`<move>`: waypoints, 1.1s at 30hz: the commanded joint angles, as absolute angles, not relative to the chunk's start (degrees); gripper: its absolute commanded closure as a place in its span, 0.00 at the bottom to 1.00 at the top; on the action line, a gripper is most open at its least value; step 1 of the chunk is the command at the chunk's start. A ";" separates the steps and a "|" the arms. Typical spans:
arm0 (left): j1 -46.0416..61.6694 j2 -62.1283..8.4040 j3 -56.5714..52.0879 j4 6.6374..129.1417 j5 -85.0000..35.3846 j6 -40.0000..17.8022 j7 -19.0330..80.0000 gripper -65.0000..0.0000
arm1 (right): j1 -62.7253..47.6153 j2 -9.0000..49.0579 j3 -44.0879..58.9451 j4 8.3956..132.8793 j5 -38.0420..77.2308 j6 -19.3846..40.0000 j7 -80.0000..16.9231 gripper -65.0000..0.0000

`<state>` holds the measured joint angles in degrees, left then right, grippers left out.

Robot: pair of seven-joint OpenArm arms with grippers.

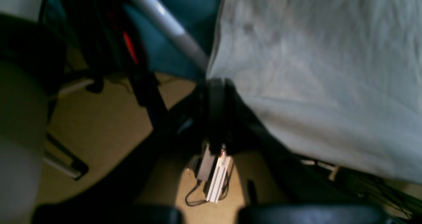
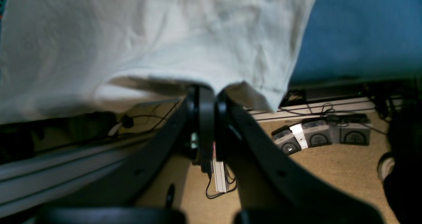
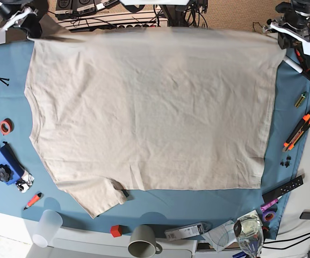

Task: Fold the T-shirt properly
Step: 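Pull both shoulder corners apart to stretch the shirt taut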

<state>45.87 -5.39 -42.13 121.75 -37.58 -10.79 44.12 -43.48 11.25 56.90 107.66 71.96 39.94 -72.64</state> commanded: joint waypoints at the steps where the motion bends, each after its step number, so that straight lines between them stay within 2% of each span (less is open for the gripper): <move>1: 46.48 -5.76 -42.65 122.69 -37.76 -10.57 42.83 1.00 | -43.59 12.08 57.71 108.42 71.96 40.00 -71.35 1.00; 9: 43.42 -5.76 -42.61 122.63 -37.74 -10.35 42.89 1.00 | -40.18 12.10 56.64 108.38 65.49 40.00 -68.47 1.00; 15: 42.52 -5.76 -42.61 122.37 -36.82 -10.15 42.83 1.00 | -39.62 12.08 49.21 108.36 58.08 40.00 -62.46 1.00; 19: 41.80 -5.76 -42.61 120.36 -36.71 -10.15 42.85 1.00 | -36.91 12.08 45.63 108.36 52.58 39.57 -61.84 1.00; 28: 40.95 -5.74 -42.61 119.77 -36.64 -10.15 43.16 1.00 | -34.33 12.08 45.76 108.38 49.87 37.01 -62.26 1.00; 33: 40.95 -5.74 -42.61 119.77 -35.81 -10.13 43.31 1.00 | -37.10 12.08 48.97 108.40 53.25 37.06 -64.18 1.00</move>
